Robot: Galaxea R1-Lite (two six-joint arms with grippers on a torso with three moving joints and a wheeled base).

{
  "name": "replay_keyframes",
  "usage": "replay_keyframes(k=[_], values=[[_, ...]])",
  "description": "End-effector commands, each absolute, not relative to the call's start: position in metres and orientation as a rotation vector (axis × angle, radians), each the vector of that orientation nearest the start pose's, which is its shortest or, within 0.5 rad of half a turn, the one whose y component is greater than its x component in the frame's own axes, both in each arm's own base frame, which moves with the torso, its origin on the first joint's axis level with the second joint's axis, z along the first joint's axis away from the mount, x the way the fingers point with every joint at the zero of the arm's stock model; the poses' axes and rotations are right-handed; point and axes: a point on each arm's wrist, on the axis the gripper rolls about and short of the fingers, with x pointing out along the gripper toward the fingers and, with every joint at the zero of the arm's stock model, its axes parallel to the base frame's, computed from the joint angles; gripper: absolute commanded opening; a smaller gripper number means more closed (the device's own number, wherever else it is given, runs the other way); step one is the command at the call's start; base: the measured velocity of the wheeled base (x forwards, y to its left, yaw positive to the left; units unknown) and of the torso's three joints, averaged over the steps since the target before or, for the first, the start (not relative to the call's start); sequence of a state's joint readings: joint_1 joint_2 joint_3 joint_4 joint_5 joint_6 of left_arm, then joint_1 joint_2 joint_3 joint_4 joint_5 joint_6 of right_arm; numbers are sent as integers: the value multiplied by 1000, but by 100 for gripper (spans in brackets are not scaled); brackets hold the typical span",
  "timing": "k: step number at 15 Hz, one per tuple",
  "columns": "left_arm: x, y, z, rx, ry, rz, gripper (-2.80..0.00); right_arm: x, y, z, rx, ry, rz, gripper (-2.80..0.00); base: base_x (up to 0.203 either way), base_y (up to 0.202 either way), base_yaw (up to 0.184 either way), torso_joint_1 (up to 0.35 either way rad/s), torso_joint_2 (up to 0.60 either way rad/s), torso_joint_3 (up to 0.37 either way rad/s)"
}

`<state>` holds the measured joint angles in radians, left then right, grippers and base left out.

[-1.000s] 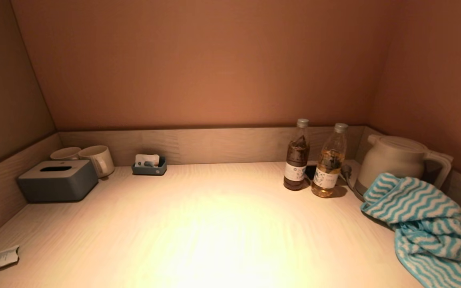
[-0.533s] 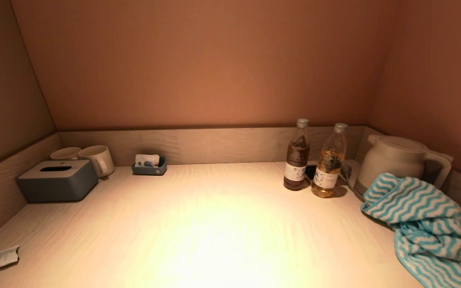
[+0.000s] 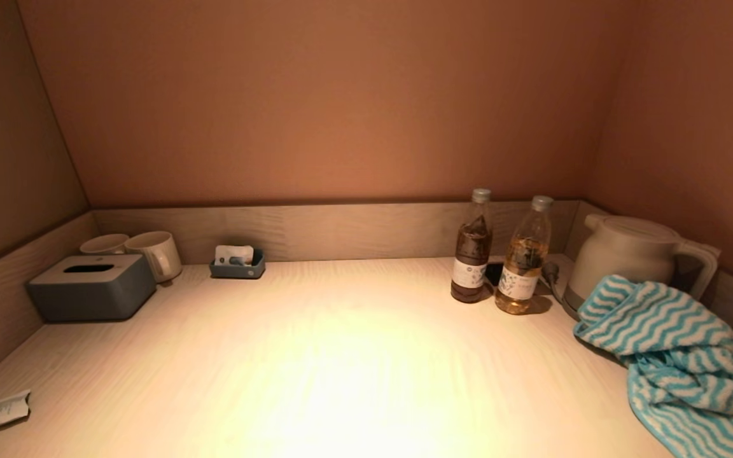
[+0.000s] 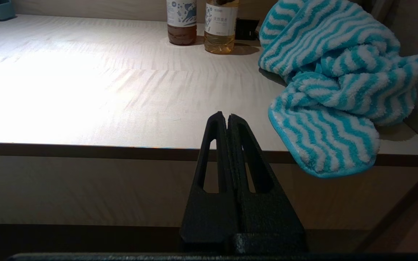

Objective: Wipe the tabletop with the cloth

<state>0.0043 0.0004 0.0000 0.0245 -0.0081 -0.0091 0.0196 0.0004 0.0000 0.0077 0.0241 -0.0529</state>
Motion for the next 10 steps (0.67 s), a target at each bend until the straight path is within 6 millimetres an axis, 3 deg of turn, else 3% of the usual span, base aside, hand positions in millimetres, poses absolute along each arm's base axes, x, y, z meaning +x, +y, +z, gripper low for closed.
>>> replay_keyframes(k=[1,10], values=[[-23,0,73,-9,25,-4,-280,-23,0,75,-54,7,45,-280,0,0,0,0,0,0],[-23,0,73,-11,25,-3,-280,-23,0,75,-54,6,45,-280,0,0,0,0,0,0]])
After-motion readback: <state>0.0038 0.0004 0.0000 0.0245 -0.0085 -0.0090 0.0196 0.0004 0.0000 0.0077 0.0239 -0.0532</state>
